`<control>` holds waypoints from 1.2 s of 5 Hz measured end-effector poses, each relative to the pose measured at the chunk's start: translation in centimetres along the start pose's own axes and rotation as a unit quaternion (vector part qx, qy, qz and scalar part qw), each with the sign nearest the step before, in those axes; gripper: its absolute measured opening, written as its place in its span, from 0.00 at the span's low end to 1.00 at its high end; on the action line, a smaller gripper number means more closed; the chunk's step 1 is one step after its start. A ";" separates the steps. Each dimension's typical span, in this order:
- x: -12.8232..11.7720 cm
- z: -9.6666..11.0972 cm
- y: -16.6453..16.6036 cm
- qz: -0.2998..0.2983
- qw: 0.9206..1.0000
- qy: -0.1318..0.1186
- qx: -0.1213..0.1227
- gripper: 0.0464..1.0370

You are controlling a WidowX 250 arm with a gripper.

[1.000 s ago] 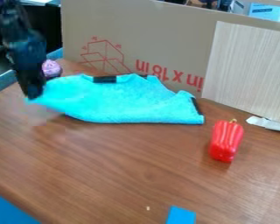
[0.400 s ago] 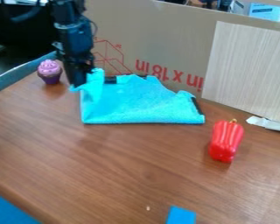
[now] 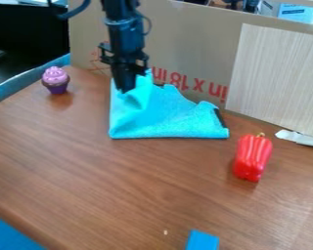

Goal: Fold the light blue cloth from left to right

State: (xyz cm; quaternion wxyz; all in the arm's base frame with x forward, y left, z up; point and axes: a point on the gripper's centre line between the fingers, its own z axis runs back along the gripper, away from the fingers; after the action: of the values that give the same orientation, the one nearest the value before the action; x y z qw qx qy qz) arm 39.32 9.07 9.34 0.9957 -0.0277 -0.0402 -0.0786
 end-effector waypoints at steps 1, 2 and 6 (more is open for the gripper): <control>1.6 0.3 -2.9 -0.005 1.000 0.007 -0.018 0.01; 2.6 0.1 -4.2 -0.005 1.000 0.012 -0.024 0.01; 5.6 -2.4 -8.3 0.003 1.000 0.021 -0.016 0.03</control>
State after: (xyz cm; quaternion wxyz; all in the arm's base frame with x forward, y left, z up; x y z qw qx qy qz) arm 43.69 -0.17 7.83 0.9960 -0.0418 -0.0179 -0.0767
